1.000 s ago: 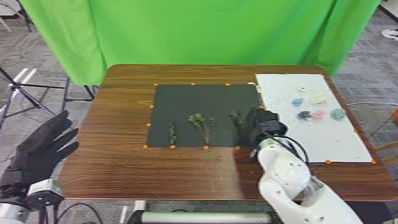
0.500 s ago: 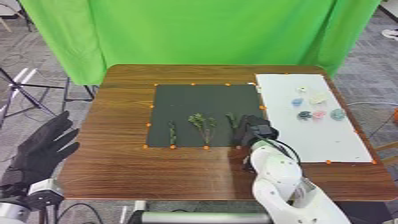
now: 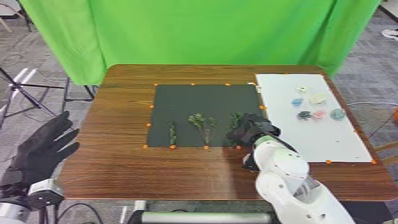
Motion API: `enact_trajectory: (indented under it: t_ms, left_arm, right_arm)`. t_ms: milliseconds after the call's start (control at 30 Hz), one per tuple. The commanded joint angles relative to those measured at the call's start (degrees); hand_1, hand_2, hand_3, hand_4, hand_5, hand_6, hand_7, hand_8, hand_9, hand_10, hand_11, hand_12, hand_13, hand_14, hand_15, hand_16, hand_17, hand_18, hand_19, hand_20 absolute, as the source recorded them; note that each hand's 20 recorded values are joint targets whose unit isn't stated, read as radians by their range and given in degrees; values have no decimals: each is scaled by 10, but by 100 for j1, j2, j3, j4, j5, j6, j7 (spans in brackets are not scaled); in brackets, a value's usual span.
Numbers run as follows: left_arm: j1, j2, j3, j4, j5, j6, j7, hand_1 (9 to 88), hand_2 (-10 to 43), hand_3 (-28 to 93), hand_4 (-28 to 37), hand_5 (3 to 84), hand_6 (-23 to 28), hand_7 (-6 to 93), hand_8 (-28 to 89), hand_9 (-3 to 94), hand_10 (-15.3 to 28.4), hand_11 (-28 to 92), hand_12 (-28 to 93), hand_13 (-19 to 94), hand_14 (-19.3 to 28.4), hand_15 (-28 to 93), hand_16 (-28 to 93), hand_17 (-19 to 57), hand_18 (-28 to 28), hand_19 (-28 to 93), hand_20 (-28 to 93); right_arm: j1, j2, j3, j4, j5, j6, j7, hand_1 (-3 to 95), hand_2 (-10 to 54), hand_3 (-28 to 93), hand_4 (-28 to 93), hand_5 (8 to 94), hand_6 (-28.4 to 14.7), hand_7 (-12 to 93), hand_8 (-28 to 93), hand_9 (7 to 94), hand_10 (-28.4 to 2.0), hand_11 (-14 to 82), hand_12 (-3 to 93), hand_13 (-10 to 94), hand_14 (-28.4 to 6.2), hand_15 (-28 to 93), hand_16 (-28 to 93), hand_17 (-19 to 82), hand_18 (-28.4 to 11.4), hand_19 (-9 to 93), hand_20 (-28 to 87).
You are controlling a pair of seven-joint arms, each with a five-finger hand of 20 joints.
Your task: Arrange flowers
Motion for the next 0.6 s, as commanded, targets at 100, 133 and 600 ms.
enact_trajectory:
  t_ms: [100,133,600]
  left_arm:
    - [36,1,-22,21,-9,-70,-68,236,-7,706,-283,210,1,193,-100,172,85,104,194,131,118,156,69,-122,179,348,100]
    - [31,2,-25,21,-13,-76,-77,236,-7,706,-283,210,1,193,-100,172,85,104,194,131,118,156,69,-122,179,348,100]
    - [47,0,-25,8,-4,-76,-64,237,-6,707,-283,210,2,192,-99,172,86,106,194,131,118,157,69,-123,180,348,100]
  right_arm:
    - [-35,336,-55,70,-404,-126,32,227,-95,788,-279,677,-30,486,-129,694,-131,606,489,671,-112,820,392,239,-245,827,548]
    - [-15,369,-72,78,-426,-168,59,228,-95,788,-278,674,-31,484,-129,692,-133,607,489,667,-115,821,392,238,-245,825,547]
    - [-159,811,128,14,-747,777,-143,231,-88,811,-271,586,-43,501,-150,599,-139,620,471,584,-135,828,374,207,-243,797,553]
